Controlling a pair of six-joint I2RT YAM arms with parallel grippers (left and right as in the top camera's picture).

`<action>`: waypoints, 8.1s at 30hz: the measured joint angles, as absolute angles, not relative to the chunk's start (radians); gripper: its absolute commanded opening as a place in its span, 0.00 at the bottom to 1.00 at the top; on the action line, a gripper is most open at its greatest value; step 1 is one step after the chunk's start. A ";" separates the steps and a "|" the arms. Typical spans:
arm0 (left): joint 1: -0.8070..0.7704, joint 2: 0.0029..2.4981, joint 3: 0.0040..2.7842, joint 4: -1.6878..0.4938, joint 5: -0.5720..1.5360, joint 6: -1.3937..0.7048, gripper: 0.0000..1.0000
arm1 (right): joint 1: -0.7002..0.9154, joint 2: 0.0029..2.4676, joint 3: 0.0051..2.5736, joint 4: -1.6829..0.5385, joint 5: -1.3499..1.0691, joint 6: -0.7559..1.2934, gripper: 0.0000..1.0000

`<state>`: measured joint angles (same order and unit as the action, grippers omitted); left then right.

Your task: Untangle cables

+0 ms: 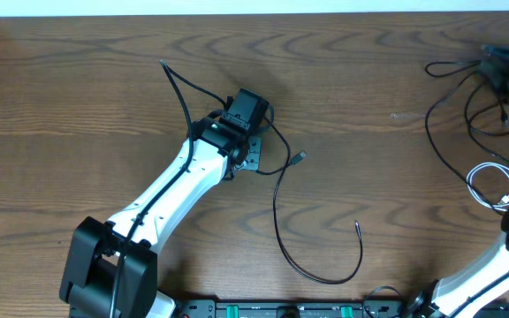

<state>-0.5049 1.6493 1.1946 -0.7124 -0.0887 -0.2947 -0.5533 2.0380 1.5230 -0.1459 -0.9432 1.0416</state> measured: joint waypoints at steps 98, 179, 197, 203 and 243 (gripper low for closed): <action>0.101 1.713 1.313 -0.865 0.137 -0.448 0.61 | 0.712 2.069 1.560 -0.466 -0.281 -0.094 0.64; 0.101 1.713 1.313 -0.892 0.138 -0.448 0.99 | 0.546 2.075 1.844 -1.053 -0.126 -0.295 0.01; 0.101 1.713 1.313 -0.838 0.149 -0.445 0.13 | 0.467 2.076 1.660 -1.137 -0.051 0.154 0.20; 0.095 1.713 1.313 -0.808 0.224 -0.418 0.22 | 0.426 2.076 1.631 -1.156 -0.065 0.236 0.41; -0.253 1.979 1.314 -0.652 0.311 -0.291 0.12 | 0.331 2.022 1.296 -0.592 -0.436 0.524 0.59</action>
